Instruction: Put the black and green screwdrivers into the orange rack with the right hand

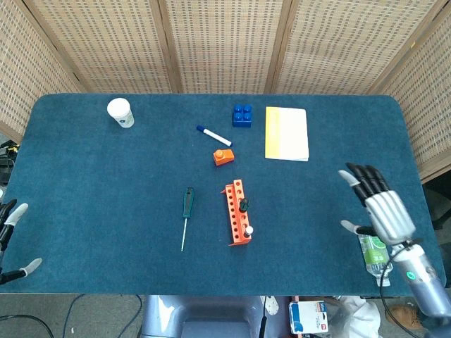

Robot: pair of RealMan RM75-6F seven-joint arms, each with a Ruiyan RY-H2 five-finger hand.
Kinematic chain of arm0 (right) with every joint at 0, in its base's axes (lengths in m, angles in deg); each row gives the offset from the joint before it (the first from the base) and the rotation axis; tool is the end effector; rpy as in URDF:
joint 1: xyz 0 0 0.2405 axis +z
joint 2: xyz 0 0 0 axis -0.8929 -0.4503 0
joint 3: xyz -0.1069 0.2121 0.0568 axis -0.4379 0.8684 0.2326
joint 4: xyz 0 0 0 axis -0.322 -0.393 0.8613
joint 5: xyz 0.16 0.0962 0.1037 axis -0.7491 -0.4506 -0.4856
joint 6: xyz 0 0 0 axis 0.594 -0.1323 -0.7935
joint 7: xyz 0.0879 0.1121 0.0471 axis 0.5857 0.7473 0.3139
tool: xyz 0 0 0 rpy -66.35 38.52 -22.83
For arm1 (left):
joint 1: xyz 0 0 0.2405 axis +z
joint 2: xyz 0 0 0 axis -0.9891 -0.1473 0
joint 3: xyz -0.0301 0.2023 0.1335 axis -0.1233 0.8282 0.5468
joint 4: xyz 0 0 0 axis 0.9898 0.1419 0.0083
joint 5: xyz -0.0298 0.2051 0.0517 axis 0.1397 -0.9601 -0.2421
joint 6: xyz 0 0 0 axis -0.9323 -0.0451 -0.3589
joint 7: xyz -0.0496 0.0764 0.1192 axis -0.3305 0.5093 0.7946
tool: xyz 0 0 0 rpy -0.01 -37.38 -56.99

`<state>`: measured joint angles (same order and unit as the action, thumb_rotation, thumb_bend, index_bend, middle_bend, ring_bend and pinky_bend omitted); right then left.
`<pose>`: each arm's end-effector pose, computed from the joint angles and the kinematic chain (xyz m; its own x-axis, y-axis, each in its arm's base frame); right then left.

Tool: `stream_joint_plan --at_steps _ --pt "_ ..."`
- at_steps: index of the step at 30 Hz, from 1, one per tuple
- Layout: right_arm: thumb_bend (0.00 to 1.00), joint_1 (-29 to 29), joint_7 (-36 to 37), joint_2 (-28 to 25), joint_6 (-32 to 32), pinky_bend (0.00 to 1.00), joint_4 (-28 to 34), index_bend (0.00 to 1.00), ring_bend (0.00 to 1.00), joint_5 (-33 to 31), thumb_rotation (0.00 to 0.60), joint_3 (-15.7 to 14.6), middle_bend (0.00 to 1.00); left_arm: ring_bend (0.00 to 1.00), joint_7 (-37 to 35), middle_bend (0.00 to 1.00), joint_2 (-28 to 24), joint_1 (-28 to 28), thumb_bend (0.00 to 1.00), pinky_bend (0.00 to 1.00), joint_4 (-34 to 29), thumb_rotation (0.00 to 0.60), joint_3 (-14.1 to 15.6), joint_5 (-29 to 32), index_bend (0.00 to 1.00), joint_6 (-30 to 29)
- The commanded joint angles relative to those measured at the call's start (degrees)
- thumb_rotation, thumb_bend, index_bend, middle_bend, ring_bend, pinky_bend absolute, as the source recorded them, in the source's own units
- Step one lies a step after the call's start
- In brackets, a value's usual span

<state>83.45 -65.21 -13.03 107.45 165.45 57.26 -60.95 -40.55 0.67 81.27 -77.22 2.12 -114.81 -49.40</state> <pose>-0.2546 -0.2587 0.1569 0.3697 0.0745 0.9262 -0.8631 -0.3416 0.3720 -0.2900 0.1454 0.1787 0.3691 -0.0176 0.9292 0.9270 -0.0651 -0.3694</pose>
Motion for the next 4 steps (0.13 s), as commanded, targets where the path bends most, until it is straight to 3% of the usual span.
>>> stream_joint_plan --at_steps 1,4 --pt "0.0 -9.85 -9.1 -0.5 10.98 0.0 0.16 0.0 0.0 0.03 0.6 -2.39 0.0 0.0 -1.88 0.0 0.78 0.78 0.0 0.0 2.23 0.6 0.38 -1.38 0.0 -1.66" --pt "0.0 -11.83 -11.17 0.2 13.35 0.0 -0.01 0.0 0.0 1.02 0.6 -2.66 0.0 0.0 -2.38 0.0 1.07 1.04 0.0 0.0 3.17 0.6 0.67 -2.89 0.0 -2.75"
